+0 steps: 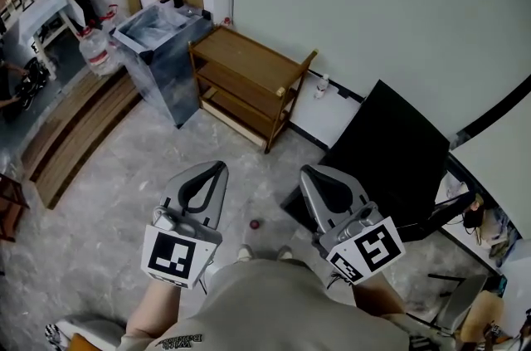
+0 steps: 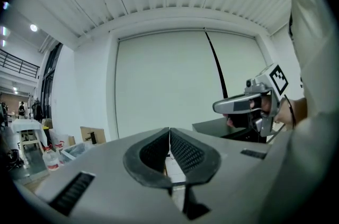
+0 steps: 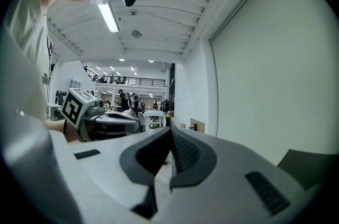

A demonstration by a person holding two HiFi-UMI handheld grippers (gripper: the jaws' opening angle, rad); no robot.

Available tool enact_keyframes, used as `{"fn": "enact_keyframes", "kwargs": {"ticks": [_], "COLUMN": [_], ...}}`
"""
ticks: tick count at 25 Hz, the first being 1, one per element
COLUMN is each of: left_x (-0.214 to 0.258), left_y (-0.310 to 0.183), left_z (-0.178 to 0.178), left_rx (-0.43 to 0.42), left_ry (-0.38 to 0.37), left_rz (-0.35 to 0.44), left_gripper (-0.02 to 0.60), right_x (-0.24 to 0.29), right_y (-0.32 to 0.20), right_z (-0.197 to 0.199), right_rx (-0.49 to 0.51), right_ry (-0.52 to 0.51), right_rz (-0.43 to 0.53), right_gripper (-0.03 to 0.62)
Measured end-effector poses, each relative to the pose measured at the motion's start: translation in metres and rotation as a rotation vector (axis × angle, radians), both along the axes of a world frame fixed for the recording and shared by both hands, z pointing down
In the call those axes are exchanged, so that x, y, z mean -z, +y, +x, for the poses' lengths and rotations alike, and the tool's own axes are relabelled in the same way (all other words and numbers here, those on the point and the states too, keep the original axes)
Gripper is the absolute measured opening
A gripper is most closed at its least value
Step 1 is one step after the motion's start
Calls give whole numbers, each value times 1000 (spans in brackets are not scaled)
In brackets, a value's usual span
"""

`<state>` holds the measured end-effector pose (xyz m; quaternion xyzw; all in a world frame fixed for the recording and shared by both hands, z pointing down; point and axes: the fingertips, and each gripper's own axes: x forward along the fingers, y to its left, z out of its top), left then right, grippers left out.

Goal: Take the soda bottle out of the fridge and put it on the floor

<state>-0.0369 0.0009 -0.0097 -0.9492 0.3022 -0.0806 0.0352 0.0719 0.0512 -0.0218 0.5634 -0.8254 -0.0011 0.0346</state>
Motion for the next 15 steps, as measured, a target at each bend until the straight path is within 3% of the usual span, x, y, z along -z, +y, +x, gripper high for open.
{"fn": "enact_keyframes", "kwargs": {"ticks": [10,15], "left_x": [-2,-7], "left_y": [4,1], "left_z": [-5,-9], "left_rx": [22,40], "left_ry": [-6,-4], "left_rz": [9,2], "left_gripper": [6,7], "right_x": [-12,-14], "right_y": [-1,-6], "right_z": [-2,-5], "right_rx": [-6,-9], "right_ry": [39,112], "right_rz": [-6,-2], "right_gripper": [-5,-5]}}
